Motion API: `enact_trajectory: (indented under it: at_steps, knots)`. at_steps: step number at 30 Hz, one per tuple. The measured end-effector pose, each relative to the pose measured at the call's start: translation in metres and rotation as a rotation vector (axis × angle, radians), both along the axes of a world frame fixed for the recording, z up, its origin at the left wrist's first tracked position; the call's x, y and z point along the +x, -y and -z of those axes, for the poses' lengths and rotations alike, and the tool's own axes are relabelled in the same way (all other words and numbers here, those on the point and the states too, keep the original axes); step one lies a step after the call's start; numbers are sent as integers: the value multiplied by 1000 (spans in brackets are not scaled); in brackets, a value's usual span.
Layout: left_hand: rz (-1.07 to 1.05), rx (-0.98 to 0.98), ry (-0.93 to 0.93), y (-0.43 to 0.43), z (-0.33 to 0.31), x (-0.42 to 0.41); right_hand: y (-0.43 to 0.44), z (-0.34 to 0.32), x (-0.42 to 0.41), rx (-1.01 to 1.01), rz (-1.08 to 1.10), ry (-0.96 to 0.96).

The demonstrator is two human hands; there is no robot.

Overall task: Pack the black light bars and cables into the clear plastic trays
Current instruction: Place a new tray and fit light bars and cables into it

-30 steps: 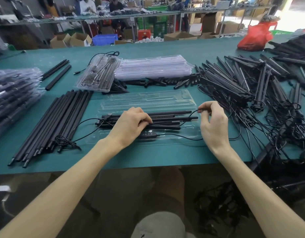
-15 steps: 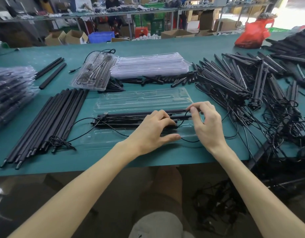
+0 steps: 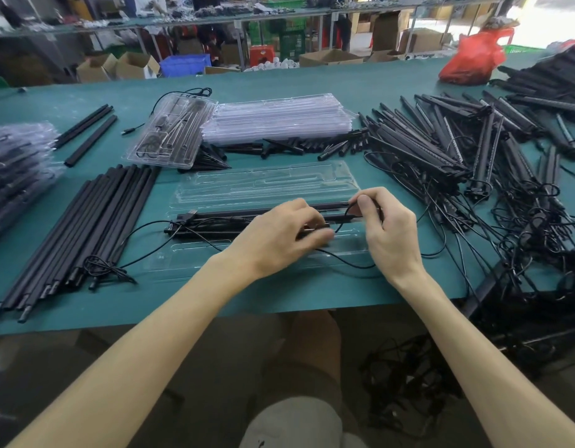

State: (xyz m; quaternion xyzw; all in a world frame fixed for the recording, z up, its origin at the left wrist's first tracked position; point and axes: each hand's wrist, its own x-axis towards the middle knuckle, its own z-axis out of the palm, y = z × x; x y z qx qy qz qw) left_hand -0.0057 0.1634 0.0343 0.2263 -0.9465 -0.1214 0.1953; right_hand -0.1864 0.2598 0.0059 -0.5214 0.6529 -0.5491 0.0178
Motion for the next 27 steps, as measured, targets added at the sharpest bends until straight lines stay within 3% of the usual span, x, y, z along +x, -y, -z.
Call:
enact_trajectory:
  at_steps: [3, 10, 27]
  knots:
    - [-81, -17, -141, 14, -4, 16, 0, -1, -2, 18, 69, 56]
    - [-349, -25, -50, 55, 0, 72, 2, 0, -7, 45, 178, 173]
    - [-298, 90, -52, 57, 0, 87, -1, 0, -6, 102, 188, 179]
